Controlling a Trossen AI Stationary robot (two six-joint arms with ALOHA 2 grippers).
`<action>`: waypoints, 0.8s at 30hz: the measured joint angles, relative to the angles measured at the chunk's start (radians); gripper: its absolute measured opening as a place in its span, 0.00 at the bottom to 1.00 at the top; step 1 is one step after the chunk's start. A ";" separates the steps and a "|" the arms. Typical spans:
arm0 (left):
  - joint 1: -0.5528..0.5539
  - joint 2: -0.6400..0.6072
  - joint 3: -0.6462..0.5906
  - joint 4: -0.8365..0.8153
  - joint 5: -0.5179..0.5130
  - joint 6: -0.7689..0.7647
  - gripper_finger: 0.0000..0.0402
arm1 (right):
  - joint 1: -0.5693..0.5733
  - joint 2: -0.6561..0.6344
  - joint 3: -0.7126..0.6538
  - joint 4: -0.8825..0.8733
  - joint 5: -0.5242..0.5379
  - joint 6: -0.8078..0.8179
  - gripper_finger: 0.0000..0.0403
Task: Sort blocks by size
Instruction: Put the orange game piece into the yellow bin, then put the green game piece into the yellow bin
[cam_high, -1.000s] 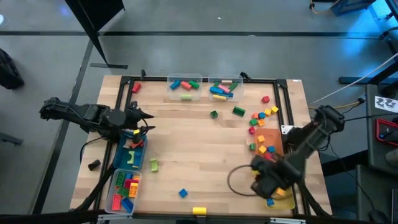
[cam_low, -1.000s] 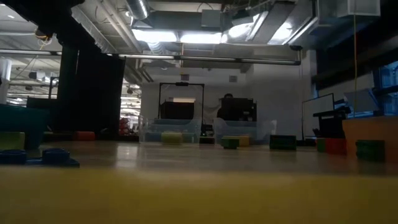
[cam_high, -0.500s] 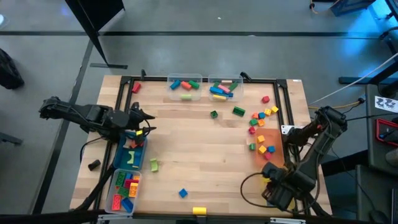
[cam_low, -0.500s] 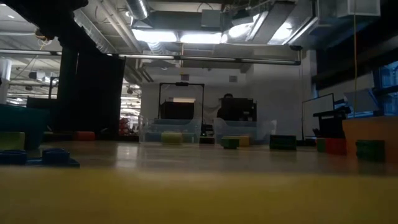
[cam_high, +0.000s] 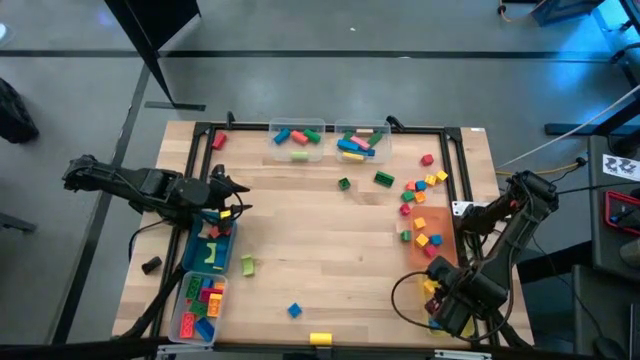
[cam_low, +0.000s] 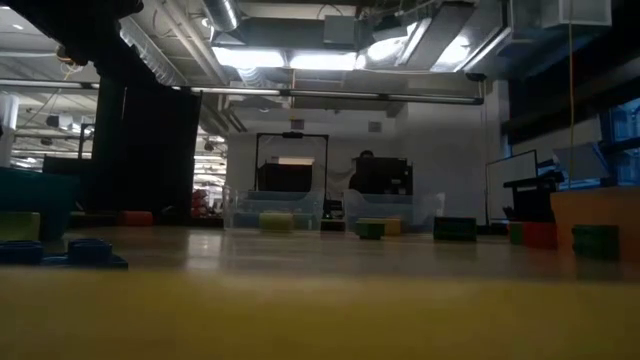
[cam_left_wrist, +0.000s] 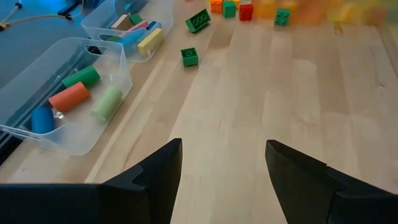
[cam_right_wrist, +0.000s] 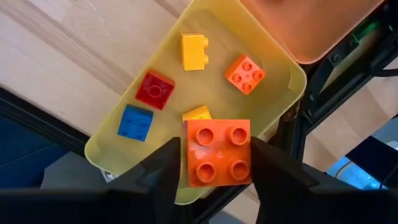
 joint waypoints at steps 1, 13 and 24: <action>0.000 0.000 0.000 0.000 0.000 0.000 0.54 | 0.000 0.000 0.000 0.001 0.003 0.001 0.48; 0.000 0.000 0.000 0.001 0.000 0.000 0.54 | -0.034 0.000 0.000 0.021 0.033 0.002 0.62; 0.000 0.000 0.000 0.003 0.000 0.000 0.54 | -0.253 0.004 0.000 0.316 0.470 -0.481 0.59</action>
